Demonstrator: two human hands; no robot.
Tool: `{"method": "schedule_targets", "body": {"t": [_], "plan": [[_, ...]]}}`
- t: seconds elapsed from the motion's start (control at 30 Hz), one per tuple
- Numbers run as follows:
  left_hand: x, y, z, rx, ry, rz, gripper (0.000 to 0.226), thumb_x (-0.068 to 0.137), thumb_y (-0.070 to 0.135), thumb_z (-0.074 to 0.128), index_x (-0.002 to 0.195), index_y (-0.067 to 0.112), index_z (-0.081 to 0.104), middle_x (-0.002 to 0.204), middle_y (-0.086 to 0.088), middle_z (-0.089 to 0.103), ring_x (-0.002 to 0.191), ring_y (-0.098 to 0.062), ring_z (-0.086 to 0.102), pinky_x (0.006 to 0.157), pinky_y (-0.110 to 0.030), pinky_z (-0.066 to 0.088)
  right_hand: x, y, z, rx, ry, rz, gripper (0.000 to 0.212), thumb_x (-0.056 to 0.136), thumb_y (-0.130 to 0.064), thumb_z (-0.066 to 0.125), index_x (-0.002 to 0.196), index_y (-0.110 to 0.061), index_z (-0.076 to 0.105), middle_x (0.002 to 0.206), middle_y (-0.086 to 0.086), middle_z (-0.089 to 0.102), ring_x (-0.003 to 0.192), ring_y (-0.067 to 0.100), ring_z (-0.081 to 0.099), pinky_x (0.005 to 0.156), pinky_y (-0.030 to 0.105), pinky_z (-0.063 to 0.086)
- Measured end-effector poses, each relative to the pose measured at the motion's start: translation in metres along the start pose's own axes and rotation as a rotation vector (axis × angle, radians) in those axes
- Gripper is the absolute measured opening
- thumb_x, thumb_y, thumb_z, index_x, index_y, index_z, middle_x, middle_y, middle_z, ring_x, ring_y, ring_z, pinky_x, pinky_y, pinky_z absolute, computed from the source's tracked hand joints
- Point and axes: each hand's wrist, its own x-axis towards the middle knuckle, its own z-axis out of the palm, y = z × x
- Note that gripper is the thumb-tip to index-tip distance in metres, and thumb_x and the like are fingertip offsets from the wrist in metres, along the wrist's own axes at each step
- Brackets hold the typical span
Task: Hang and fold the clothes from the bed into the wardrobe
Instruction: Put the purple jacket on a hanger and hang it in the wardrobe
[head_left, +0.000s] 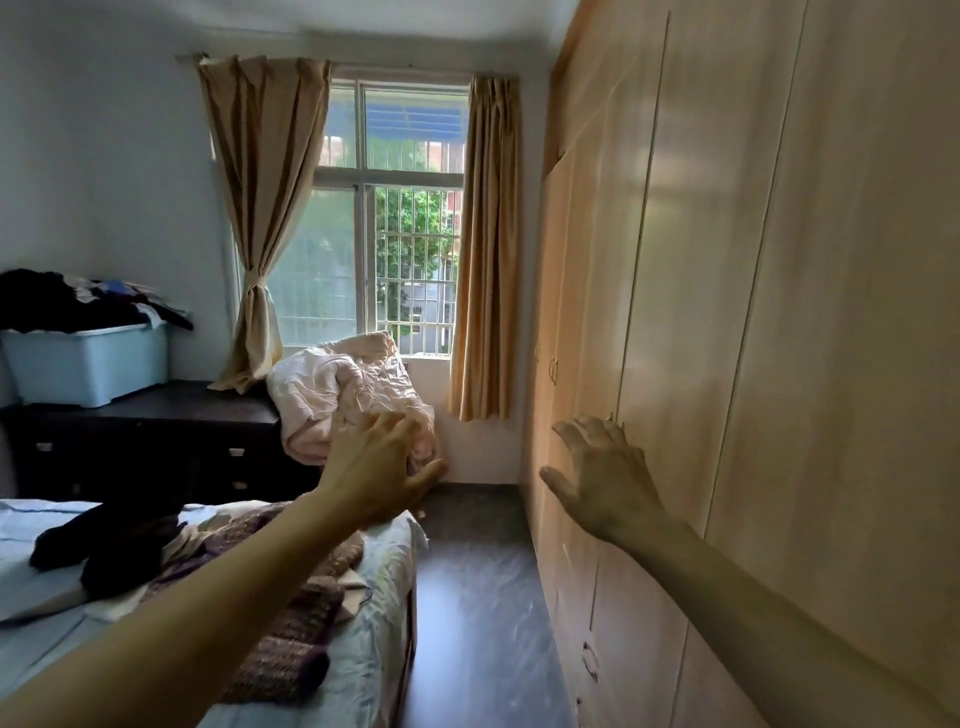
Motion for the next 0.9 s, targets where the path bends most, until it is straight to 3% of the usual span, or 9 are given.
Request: {"method": "schedule_targets", "body": {"t": [0.17,0.47,0.9], "plan": [[0.090,-0.001,0.041,0.039,-0.016,-0.013,0.071,0.087,0.074,0.038,0.139,0.027,0.046,0.150,0.002,0.045,0.137,-0.024,0.040,0.110,-0.050,0.036,0.085,0.046,0.039,0.033,-0.027,0.017,0.065,0.093,-0.059,0.046,0.150,-0.032,0.030,0.158,0.001,0.030,0.144,0.025,0.029,0.113,0.044,0.032],[0.212,-0.027,0.129,0.050,0.005,-0.057,0.070,0.086,0.070,0.049,0.140,0.027,0.046,0.147,0.001,0.047,0.135,-0.025,0.040,0.101,-0.045,0.041,0.212,0.082,0.116,0.054,-0.034,-0.030,0.063,0.095,-0.056,0.048,0.150,-0.030,0.031,0.157,0.000,0.031,0.144,0.023,0.028,0.113,0.044,0.032],[0.416,-0.138,0.281,0.027,0.008,-0.049,0.072,0.086,0.075,0.042,0.141,0.028,0.042,0.153,0.003,0.041,0.141,-0.024,0.033,0.104,-0.046,0.040,0.445,0.087,0.251,-0.039,-0.031,-0.045,0.063,0.094,-0.060,0.046,0.148,-0.031,0.032,0.157,0.000,0.031,0.144,0.024,0.029,0.112,0.046,0.033]]}}
